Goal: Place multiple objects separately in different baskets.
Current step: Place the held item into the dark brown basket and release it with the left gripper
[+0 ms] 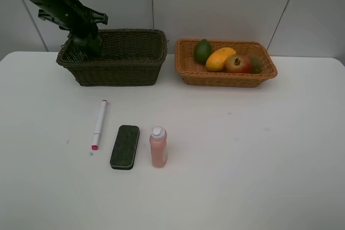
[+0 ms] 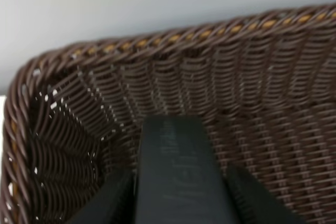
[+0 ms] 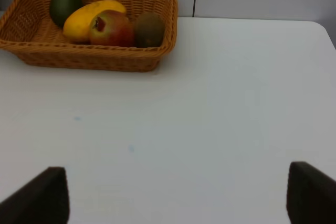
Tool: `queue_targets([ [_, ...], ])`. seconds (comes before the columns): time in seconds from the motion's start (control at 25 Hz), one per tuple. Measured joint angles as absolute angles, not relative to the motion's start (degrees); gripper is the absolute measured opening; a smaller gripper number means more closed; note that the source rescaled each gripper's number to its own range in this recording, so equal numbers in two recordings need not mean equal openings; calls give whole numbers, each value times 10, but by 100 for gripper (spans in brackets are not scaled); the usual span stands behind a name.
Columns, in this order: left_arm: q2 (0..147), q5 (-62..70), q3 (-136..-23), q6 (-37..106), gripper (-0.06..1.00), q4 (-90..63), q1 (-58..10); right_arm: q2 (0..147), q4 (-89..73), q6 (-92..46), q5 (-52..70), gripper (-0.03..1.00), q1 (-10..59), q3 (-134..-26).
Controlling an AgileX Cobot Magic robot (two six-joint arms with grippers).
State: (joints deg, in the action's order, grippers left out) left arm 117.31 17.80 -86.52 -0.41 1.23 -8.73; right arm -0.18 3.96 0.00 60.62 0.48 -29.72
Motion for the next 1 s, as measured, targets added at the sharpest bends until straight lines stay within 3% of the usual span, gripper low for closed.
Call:
queue_targets([
  [1.0,1191,168,-865,-4,36,13,-85,-2,40,0,606,100,5,-297],
])
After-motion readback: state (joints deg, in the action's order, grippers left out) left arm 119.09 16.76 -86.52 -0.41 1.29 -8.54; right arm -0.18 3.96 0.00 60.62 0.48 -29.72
